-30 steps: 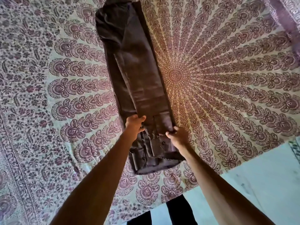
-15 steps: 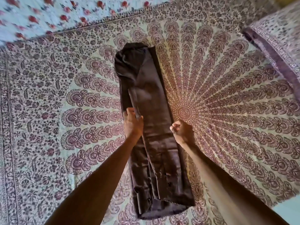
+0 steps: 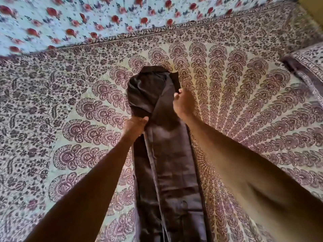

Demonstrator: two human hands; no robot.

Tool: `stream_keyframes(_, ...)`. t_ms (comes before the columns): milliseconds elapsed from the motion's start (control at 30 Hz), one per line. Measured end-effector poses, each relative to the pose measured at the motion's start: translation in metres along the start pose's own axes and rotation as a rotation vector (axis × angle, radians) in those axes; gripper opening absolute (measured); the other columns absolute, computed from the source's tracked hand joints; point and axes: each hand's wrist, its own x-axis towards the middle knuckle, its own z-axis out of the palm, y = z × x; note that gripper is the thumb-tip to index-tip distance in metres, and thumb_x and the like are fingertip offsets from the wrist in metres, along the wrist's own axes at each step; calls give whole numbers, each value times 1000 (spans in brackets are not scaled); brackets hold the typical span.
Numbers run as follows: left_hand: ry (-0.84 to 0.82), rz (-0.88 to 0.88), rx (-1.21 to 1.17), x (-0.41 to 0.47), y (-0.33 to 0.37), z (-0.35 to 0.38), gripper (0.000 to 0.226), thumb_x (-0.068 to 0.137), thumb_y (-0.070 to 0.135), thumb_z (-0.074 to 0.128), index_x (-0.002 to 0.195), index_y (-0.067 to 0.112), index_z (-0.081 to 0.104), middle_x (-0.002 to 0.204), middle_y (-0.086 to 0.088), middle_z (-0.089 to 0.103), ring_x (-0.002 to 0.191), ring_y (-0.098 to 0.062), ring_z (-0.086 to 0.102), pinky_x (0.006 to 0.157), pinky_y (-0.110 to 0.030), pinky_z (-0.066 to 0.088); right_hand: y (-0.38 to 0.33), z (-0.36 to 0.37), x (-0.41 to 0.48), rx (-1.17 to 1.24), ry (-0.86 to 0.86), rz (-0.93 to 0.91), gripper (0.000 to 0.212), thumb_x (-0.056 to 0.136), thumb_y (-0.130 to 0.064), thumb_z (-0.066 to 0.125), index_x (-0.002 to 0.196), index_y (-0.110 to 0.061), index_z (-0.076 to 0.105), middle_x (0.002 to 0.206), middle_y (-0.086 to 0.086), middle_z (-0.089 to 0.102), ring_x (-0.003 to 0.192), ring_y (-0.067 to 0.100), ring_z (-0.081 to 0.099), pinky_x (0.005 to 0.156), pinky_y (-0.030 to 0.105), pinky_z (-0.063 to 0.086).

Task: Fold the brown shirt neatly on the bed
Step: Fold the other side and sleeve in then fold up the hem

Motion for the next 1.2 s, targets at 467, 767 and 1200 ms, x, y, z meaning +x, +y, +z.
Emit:
stream_keyframes(467, -65, -50, -25, 3, 12, 16, 25, 74, 33, 78, 73, 25, 55, 89, -4, 66, 93, -27, 64, 81, -35, 52, 18, 22, 49, 229, -23, 323, 22, 90, -21, 54, 101, -7, 66, 103, 12, 68, 94, 30, 63, 78, 35, 49)
stream_keyframes(767, -273, -430, -366, 15, 18, 8, 33, 88, 40, 66, 101, 11, 54, 95, -10, 57, 71, -18, 53, 58, -30, 46, -3, 19, 83, 176, -146, 232, 26, 89, -31, 61, 90, -8, 73, 97, 12, 72, 93, 28, 65, 78, 33, 51)
stream_keyframes(1200, -73, -505, -778, -3, -4, 36, 17, 88, 7, 65, 97, 20, 72, 89, -2, 71, 76, -13, 64, 72, -31, 57, 6, 29, 93, 241, -37, 361, 17, 88, -9, 54, 76, -16, 64, 86, 5, 65, 76, 21, 58, 68, 23, 41)
